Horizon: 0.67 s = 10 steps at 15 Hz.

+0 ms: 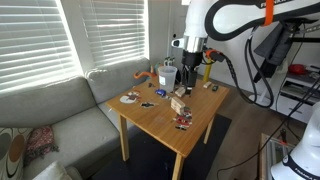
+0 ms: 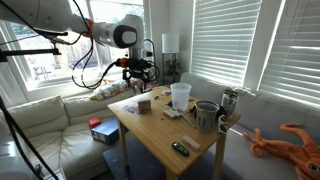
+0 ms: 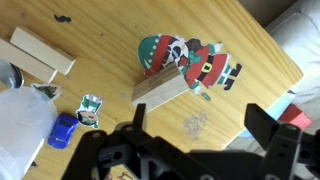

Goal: Stack the blocks

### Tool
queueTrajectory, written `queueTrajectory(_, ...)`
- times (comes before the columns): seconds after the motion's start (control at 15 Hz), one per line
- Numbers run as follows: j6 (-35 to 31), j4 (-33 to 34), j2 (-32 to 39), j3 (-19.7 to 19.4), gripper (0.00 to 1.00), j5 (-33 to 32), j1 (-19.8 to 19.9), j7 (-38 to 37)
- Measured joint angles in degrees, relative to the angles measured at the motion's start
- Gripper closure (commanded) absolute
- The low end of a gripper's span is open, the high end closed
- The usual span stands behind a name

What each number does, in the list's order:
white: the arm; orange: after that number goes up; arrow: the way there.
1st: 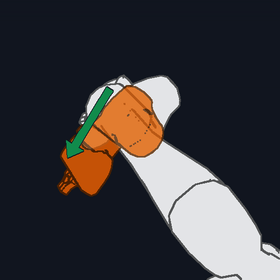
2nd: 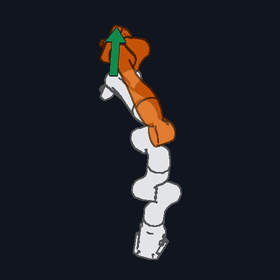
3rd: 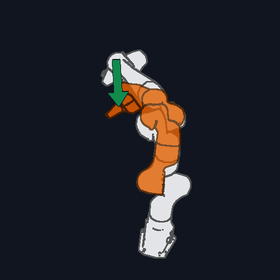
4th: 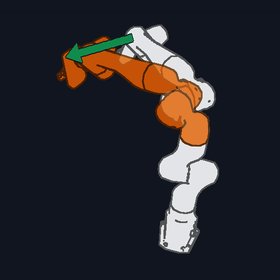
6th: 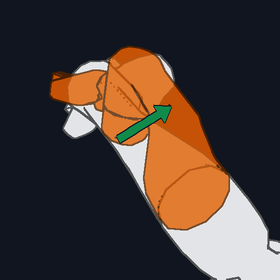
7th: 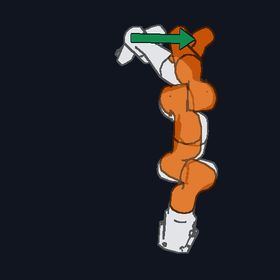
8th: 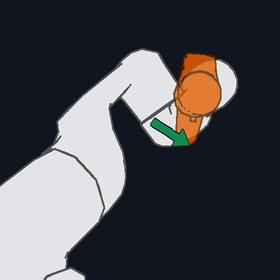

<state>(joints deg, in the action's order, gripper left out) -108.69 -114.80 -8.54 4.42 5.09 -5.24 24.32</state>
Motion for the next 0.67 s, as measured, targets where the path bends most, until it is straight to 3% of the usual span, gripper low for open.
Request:
queueTrajectory(0.47, 4.0, 0.3, -2.2, -0.5, 0.0, 3.0, 0.1, -18.8)
queueTrajectory(0.67, 4.3, 0.3, -2.3, -0.5, 0.0, 3.3, 0.2, -21.9)
